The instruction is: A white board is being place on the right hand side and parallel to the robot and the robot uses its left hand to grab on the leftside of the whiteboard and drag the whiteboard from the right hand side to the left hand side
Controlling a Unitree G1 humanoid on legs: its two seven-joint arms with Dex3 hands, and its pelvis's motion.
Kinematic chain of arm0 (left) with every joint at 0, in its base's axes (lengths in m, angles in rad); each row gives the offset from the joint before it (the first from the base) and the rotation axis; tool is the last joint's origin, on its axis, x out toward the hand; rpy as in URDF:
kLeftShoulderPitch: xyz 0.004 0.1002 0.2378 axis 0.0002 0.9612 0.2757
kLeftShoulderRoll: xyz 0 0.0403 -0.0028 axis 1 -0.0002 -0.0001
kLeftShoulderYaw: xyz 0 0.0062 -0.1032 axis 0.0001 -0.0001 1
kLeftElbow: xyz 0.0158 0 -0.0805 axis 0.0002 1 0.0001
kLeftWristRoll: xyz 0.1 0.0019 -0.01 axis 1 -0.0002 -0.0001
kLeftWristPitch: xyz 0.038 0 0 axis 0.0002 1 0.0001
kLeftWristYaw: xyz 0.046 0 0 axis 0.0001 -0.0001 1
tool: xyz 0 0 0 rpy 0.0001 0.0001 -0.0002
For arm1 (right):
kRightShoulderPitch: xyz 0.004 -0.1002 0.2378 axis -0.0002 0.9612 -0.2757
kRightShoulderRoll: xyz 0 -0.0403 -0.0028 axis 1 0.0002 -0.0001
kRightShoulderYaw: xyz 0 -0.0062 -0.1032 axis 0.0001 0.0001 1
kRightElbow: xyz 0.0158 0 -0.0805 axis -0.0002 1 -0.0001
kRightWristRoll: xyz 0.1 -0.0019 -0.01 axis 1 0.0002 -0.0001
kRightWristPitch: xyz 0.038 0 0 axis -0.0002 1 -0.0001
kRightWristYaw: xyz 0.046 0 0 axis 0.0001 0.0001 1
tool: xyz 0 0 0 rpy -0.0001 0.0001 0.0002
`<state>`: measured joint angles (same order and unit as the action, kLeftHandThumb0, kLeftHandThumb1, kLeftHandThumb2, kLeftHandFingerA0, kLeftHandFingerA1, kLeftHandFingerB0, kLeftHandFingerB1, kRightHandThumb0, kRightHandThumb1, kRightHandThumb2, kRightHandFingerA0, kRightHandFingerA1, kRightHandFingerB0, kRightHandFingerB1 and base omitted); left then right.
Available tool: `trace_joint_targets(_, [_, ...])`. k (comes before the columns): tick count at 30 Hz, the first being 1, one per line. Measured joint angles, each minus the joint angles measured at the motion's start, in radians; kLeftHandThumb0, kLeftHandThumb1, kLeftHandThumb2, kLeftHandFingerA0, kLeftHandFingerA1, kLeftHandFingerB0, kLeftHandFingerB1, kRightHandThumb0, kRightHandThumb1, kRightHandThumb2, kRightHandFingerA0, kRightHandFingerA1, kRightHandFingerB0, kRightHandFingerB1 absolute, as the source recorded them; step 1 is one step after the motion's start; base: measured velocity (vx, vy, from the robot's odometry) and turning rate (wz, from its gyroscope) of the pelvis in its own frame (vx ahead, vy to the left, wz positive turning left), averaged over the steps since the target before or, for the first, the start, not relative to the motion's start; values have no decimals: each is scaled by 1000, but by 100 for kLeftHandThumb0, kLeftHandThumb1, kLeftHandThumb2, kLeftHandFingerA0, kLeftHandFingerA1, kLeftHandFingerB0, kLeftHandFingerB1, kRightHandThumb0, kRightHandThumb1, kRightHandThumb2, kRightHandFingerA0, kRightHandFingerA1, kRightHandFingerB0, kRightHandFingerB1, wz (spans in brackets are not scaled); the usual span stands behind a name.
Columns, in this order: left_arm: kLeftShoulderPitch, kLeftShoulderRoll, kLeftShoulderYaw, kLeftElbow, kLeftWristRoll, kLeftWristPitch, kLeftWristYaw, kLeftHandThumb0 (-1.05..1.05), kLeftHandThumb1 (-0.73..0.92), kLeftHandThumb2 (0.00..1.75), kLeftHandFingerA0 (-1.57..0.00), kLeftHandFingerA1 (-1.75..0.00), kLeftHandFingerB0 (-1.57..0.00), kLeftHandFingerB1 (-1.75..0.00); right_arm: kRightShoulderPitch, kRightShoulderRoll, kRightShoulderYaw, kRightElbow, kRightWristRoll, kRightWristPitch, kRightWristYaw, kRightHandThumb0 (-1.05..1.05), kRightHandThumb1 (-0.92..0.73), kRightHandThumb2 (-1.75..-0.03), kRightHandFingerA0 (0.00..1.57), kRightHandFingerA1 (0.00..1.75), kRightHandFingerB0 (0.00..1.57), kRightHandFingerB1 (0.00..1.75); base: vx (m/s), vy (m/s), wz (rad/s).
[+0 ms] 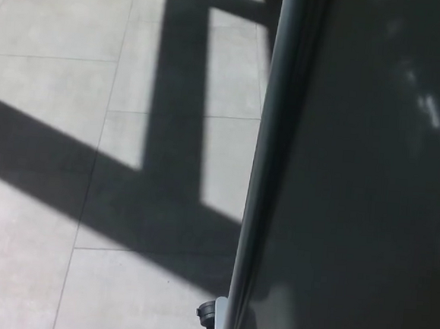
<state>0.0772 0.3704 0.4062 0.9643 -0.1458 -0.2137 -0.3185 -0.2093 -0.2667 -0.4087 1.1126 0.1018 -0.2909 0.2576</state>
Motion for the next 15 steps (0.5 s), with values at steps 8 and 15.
trace_joint_targets(8, [-12,-1,0,-117,-44,-45,-88,-26,36,92,-11,-52,-11,-50,-4,-10,-13,39,27,-45,33,-80,-68,-62,98,85,58,63,0,1,1])
trace_joint_targets(15, [-76,-8,-91,-393,-60,-20,-142,-46,49,66,-26,-38,-23,-35,24,-9,-16,41,42,-63,49,-78,-66,-63,94,83,58,61,0,0,0])
